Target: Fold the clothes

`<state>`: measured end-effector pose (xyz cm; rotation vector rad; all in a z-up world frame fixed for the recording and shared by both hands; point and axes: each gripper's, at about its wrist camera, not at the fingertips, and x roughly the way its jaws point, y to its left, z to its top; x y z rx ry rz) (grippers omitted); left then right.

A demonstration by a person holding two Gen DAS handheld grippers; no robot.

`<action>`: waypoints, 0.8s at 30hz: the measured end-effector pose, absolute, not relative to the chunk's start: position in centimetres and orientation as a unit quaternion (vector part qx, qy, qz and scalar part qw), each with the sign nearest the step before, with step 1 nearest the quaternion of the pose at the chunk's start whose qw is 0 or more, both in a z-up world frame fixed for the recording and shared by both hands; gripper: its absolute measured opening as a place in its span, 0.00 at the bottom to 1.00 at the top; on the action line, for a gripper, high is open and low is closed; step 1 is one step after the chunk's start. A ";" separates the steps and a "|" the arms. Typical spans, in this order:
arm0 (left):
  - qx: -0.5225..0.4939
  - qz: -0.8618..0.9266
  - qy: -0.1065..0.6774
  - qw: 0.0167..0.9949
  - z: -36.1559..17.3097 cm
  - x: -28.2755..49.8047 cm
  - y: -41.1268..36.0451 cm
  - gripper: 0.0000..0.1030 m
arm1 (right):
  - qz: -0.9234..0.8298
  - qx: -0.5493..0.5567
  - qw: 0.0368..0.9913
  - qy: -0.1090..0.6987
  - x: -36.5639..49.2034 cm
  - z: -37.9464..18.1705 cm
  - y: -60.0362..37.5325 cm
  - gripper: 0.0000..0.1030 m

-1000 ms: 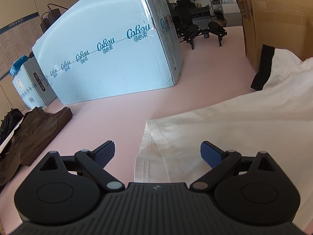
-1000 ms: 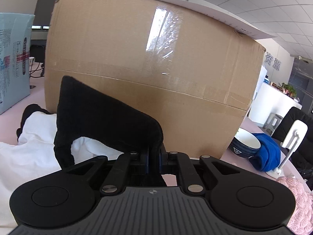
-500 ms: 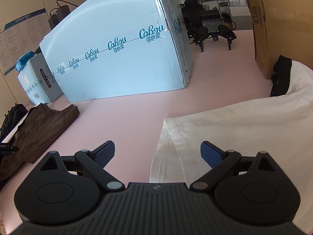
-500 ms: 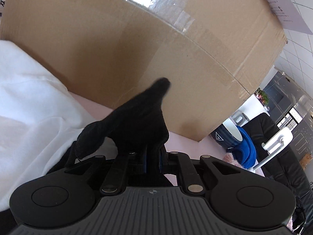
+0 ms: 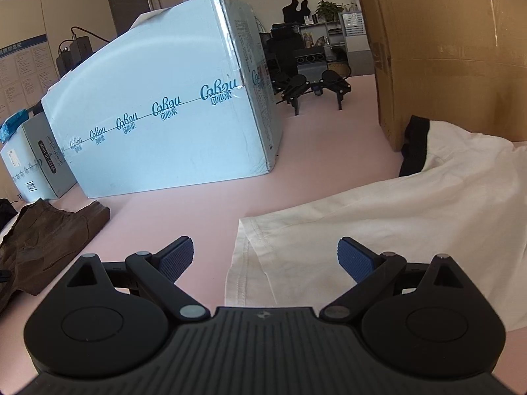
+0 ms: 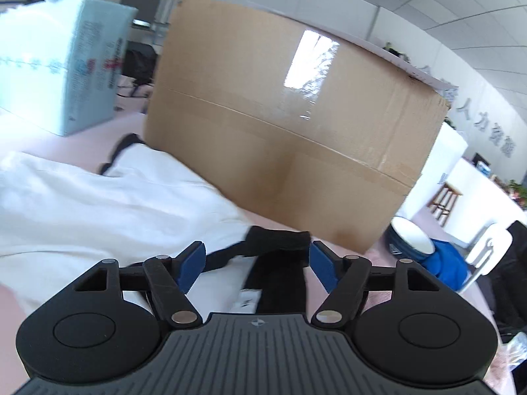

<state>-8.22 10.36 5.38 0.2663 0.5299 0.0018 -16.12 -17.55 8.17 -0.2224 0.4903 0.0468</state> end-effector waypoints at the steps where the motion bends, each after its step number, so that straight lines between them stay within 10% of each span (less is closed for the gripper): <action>1: 0.131 0.002 0.261 0.956 5.2 -8.8 10.3 0.92 | 0.050 -0.099 0.966 0.235 -18.0 8.4 -17.0 0.80; 7: 0.093 -0.033 0.240 0.966 3.7 -16.3 13.0 0.92 | 0.144 -0.068 0.973 0.166 -27.0 8.6 -14.9 0.98; 24: 0.150 -0.122 0.237 0.952 0.9 -20.9 9.2 0.91 | 0.121 0.101 0.946 0.284 -25.0 2.1 -18.5 0.98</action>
